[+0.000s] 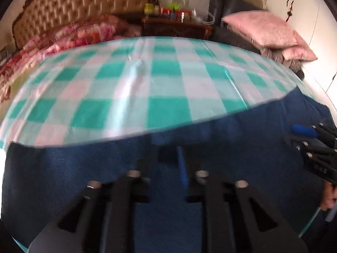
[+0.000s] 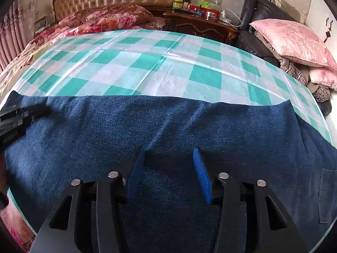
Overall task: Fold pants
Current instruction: 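Grasp the leg hem of the folded jeans with the left tool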
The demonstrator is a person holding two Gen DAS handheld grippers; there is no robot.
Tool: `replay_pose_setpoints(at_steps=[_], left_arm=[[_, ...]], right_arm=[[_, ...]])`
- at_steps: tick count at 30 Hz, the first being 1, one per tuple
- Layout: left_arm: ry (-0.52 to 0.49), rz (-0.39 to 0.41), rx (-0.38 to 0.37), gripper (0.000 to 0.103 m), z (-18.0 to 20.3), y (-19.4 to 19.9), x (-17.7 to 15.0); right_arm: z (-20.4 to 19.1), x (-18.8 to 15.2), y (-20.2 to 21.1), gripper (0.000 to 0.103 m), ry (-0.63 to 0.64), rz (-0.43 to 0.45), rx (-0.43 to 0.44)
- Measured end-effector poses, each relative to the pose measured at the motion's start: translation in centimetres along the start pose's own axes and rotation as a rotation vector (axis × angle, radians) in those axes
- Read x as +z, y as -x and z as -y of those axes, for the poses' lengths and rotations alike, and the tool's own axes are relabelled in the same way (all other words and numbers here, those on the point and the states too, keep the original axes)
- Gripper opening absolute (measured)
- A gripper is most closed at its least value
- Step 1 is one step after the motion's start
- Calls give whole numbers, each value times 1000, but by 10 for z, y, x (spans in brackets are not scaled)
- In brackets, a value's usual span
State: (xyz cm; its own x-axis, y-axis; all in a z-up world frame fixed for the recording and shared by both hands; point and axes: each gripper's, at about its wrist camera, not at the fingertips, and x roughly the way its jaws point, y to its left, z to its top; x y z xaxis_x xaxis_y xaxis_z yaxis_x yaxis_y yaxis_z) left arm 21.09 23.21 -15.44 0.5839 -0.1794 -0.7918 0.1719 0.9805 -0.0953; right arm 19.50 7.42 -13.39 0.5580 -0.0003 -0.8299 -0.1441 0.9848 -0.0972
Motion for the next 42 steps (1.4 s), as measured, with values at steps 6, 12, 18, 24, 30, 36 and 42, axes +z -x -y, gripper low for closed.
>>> replay_pose_setpoints(at_steps=[6, 12, 18, 24, 30, 36, 42], left_arm=[[104, -10, 156, 7, -56, 5, 2], [337, 187, 294, 37, -117, 105, -36], [461, 157, 348, 37, -160, 144, -105], [429, 97, 317, 37, -159, 125, -117], [392, 92, 309, 22, -155, 114, -116], [473, 109, 240, 19, -164, 120, -119], [516, 123, 217, 19, -165, 124, -119]], right_arm=[[-36, 19, 13, 47, 78, 55, 148], [-78, 44, -22, 33, 125, 6, 150], [-84, 50, -30, 33, 131, 53, 119], [-79, 55, -24, 34, 78, 32, 133], [-98, 41, 2, 34, 110, 33, 215], [-118, 29, -13, 34, 167, 27, 141], [-121, 30, -16, 34, 168, 45, 130]])
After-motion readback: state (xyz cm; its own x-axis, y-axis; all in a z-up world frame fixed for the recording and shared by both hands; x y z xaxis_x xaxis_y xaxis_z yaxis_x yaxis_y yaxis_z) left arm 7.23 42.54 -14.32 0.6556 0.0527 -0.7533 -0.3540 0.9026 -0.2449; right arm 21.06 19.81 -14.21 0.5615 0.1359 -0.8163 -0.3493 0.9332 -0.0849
